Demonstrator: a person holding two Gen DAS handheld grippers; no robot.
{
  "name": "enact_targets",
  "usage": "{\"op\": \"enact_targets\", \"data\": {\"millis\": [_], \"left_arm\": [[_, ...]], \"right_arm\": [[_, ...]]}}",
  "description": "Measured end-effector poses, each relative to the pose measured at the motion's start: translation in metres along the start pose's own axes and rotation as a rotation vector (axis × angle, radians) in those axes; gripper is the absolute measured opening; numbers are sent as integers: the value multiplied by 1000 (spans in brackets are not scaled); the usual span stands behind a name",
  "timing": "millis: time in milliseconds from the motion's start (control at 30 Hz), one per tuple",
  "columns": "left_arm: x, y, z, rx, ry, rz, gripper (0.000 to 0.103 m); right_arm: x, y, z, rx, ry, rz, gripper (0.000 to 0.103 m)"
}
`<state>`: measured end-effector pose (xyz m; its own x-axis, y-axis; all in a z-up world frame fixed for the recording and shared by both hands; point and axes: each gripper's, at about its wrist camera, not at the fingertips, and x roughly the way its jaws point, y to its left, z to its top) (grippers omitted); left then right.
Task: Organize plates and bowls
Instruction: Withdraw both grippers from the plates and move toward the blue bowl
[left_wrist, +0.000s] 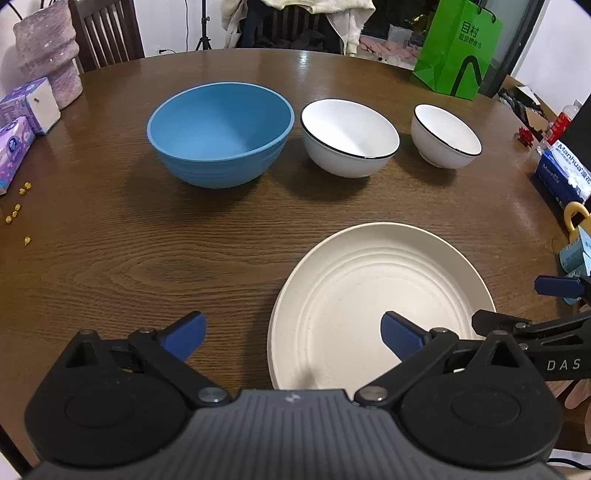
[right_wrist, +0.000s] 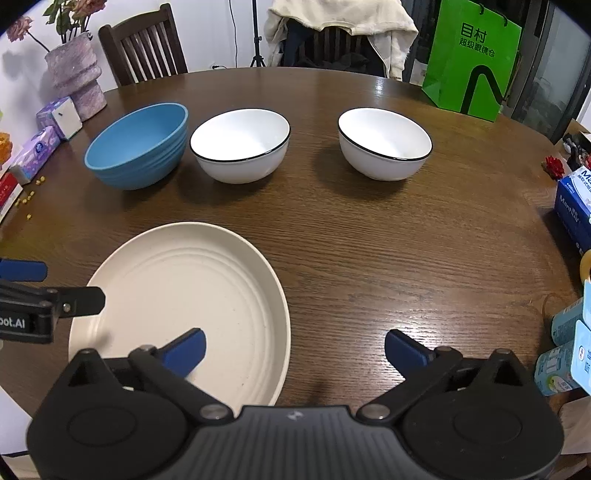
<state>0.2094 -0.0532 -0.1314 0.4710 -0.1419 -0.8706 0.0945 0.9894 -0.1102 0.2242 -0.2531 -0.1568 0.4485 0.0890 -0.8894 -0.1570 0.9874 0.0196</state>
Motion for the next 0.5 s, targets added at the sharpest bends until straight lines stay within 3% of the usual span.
{"op": "enact_targets", "data": {"millis": [500], "left_arm": [[-14,9,-3,-15,-36,5,103]], "right_arm": [[-9,9,-1,-19,-9,9,103]]}}
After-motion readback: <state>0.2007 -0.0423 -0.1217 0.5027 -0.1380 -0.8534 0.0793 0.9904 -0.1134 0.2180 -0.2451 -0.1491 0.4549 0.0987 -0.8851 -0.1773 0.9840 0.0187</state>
